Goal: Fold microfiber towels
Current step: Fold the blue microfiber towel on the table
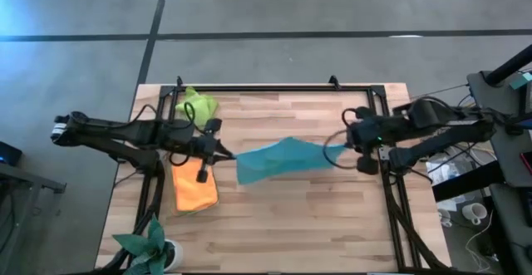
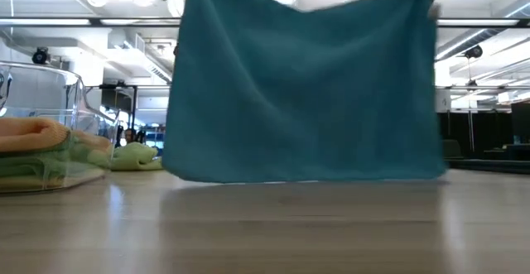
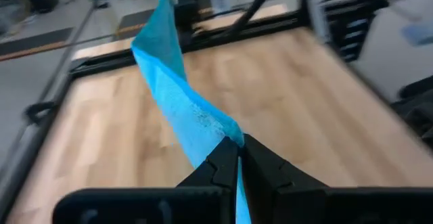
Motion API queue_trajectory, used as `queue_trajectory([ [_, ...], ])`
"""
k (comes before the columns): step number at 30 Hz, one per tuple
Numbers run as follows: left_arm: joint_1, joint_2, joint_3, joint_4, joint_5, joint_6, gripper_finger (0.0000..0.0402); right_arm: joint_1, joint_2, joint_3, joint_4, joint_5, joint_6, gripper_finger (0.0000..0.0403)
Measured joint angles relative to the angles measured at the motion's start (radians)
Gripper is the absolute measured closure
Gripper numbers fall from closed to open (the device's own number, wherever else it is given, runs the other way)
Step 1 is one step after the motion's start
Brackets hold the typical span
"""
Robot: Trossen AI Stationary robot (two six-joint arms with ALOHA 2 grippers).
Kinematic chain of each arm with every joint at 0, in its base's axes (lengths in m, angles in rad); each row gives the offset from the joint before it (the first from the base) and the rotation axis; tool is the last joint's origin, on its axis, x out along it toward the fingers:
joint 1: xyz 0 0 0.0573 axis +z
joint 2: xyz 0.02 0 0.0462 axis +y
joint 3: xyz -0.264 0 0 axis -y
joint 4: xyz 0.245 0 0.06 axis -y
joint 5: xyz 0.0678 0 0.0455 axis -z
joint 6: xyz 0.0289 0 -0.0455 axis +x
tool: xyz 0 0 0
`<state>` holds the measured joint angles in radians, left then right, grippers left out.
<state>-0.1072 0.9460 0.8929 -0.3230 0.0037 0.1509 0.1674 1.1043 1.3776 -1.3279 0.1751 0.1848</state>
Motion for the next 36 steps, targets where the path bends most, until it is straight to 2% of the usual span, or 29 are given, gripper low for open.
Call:
queue_trajectory([
  [3, -0.011, -0.001, 0.009, -0.008, 0.010, -0.038, 0.0402, 0.052, -0.008, 0.032, -0.025, 0.017, 0.022, 0.0394],
  [6, -0.006, 0.005, 0.000, -0.018, -0.020, -0.039, 0.0402, 0.055, -0.018, 0.027, -0.036, 0.124, 0.014, 0.0394],
  [10, 0.028, 0.042, -0.020, -0.027, -0.103, -0.007, 0.0402, 0.008, -0.023, -0.051, -0.023, 0.256, -0.057, 0.0394],
  [13, 0.075, 0.083, -0.031, -0.021, -0.135, 0.036, 0.0402, -0.050, -0.023, -0.148, 0.033, 0.282, -0.101, 0.0394],
  [22, 0.235, 0.286, -0.036, -0.059, -0.138, 0.139, 0.0402, -0.185, -0.022, -0.446, 0.293, 0.282, -0.259, 0.0394],
  [28, 0.286, 0.400, -0.036, -0.090, -0.110, 0.196, 0.0402, -0.246, -0.022, -0.539, 0.325, 0.271, -0.291, 0.0394],
  [32, 0.287, 0.453, -0.036, -0.091, 0.009, 0.176, 0.0402, -0.242, -0.022, -0.566, 0.322, 0.154, -0.254, 0.0394],
  [36, 0.269, 0.477, -0.036, -0.093, 0.077, 0.143, 0.0402, -0.242, -0.015, -0.570, 0.322, 0.011, -0.188, 0.0394],
])
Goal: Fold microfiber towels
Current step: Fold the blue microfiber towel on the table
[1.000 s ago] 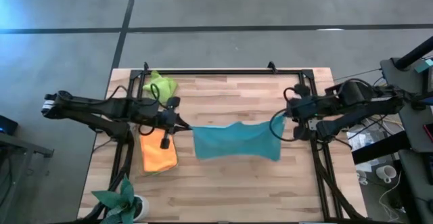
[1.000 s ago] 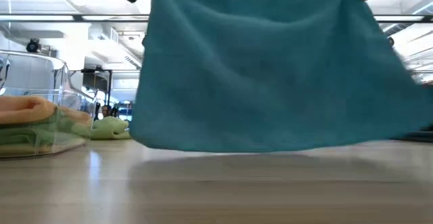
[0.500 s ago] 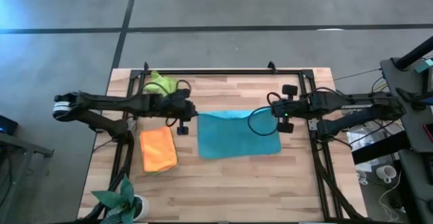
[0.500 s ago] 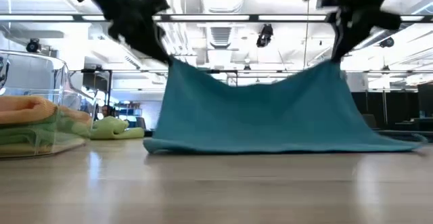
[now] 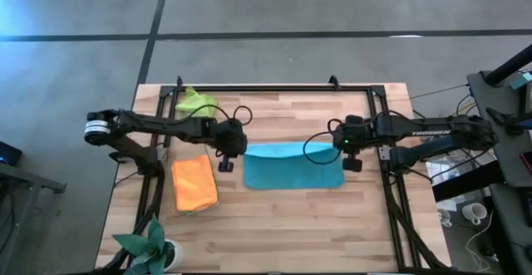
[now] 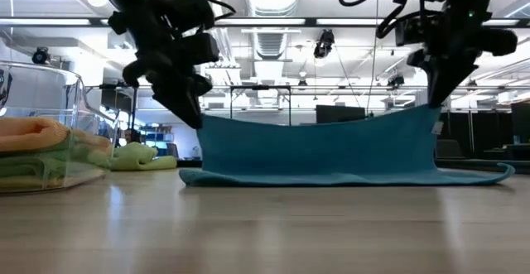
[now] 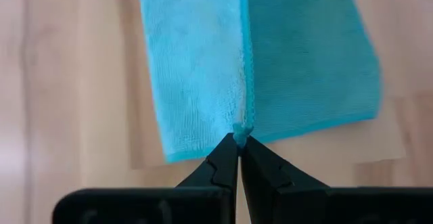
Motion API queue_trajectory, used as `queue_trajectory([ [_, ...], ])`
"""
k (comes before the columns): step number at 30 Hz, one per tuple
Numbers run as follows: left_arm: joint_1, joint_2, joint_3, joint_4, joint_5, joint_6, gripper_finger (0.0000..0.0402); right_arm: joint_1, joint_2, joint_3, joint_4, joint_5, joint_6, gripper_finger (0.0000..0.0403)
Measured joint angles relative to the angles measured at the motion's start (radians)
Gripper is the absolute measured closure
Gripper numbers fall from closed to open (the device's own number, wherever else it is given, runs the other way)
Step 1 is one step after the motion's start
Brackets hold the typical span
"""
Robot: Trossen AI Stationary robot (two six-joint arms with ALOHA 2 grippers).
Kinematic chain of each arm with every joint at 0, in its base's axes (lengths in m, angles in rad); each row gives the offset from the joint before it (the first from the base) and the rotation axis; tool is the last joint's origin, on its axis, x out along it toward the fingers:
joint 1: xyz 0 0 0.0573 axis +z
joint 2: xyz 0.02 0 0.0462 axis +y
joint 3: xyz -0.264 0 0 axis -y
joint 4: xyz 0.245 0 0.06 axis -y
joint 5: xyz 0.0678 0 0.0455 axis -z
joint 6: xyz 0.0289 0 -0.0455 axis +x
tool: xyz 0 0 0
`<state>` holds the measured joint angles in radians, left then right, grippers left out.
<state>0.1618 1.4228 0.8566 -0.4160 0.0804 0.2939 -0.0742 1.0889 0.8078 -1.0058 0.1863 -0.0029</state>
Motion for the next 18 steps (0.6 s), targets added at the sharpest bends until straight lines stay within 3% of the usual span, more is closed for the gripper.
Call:
queue_trajectory([
  [7, -0.062, 0.003, 0.001, 0.006, 0.046, -0.057, 0.0402, 0.008, 0.065, 0.000, -0.054, -0.224, 0.142, 0.0394],
  [18, -0.173, 0.004, 0.001, 0.009, 0.030, -0.138, 0.0402, 0.149, 0.147, -0.001, -0.061, -0.242, 0.277, 0.0394],
])
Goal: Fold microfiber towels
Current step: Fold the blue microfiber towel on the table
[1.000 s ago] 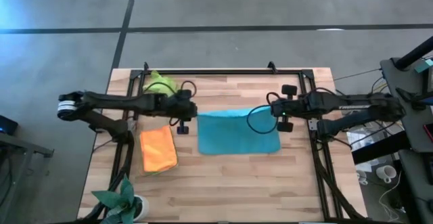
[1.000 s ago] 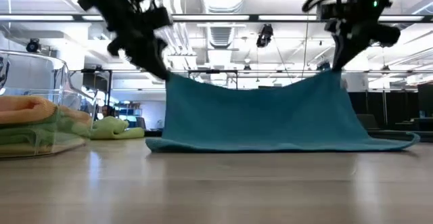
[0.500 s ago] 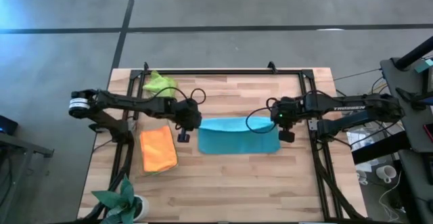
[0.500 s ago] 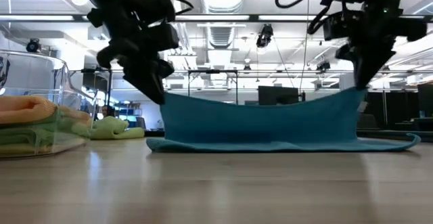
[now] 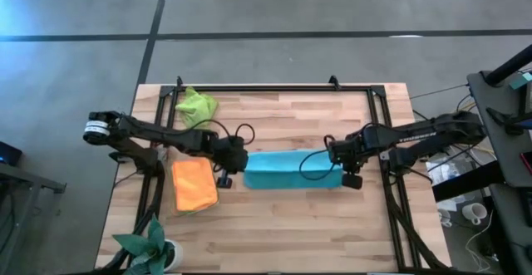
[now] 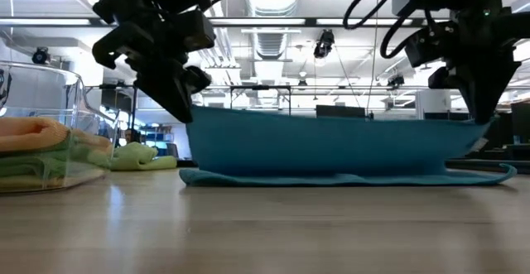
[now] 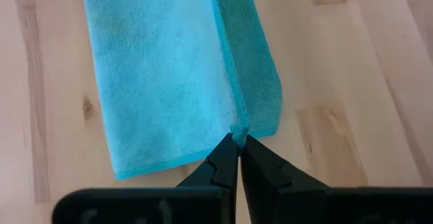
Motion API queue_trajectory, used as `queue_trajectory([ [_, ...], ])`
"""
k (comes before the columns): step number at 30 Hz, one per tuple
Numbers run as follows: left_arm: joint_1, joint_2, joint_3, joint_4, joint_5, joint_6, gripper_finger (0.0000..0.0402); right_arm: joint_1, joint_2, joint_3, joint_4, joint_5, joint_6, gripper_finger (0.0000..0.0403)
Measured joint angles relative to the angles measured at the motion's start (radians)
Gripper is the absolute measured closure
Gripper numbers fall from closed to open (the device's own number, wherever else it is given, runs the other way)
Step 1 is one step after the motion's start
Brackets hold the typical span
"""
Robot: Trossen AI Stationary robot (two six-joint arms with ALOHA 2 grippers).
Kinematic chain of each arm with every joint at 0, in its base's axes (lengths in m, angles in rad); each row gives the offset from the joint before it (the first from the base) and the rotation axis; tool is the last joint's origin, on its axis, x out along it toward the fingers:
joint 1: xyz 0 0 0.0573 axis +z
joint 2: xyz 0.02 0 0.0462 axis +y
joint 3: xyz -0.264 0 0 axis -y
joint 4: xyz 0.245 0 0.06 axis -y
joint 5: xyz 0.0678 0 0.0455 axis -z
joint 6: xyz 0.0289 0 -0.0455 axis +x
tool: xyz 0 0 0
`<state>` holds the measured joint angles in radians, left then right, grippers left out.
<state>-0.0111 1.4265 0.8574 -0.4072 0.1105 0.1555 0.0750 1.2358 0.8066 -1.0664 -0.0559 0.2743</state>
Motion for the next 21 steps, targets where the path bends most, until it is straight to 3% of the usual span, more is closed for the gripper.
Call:
queue_trajectory([
  [14, -0.042, 0.142, 0.008, 0.034, 0.007, -0.021, 0.0402, 0.075, 0.111, -0.009, 0.057, 0.003, 0.065, 0.0394],
  [21, -0.050, 0.134, 0.008, 0.035, 0.014, -0.022, 0.0402, 0.075, 0.126, -0.009, 0.057, 0.000, 0.058, 0.0394],
])
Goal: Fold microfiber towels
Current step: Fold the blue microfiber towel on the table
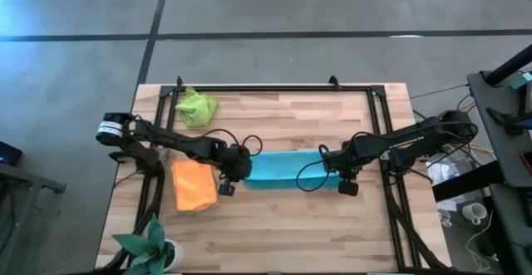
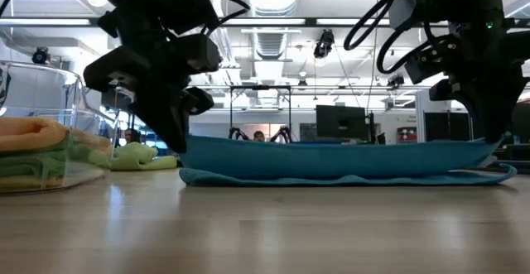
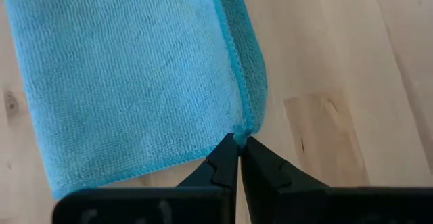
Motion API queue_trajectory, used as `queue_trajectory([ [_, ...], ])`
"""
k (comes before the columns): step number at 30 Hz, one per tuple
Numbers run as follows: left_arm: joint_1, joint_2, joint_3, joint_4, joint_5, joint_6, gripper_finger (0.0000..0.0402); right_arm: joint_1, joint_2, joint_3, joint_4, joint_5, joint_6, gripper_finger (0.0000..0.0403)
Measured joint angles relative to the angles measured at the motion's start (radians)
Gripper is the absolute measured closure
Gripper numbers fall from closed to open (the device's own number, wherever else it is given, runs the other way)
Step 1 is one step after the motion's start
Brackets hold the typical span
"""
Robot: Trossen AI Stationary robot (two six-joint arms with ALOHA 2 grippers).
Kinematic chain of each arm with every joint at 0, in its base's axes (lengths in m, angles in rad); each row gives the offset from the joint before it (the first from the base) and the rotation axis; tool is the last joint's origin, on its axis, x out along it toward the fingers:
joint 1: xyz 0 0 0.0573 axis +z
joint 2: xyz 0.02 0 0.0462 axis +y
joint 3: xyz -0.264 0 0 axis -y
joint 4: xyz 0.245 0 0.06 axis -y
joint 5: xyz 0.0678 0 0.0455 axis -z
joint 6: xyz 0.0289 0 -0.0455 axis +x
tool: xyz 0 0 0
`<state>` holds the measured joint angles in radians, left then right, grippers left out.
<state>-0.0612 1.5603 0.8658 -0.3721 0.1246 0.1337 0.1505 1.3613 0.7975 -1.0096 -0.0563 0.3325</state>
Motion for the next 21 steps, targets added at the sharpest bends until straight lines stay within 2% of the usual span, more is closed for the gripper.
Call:
queue_trajectory([
  [9, -0.007, -0.003, -0.002, 0.028, 0.005, -0.048, 0.0402, 0.001, 0.001, 0.000, 0.006, 0.000, 0.016, 0.0387],
  [14, -0.027, -0.003, -0.002, 0.024, 0.007, -0.049, 0.0402, 0.014, 0.001, 0.000, 0.007, -0.010, 0.023, 0.0348],
  [19, -0.048, -0.010, 0.008, -0.001, 0.045, -0.050, 0.0402, 0.016, 0.001, 0.000, 0.002, -0.098, 0.066, 0.0301],
  [21, -0.052, -0.019, 0.022, -0.006, 0.053, -0.050, 0.0402, 0.016, 0.001, 0.004, -0.004, -0.101, 0.068, 0.0285],
])
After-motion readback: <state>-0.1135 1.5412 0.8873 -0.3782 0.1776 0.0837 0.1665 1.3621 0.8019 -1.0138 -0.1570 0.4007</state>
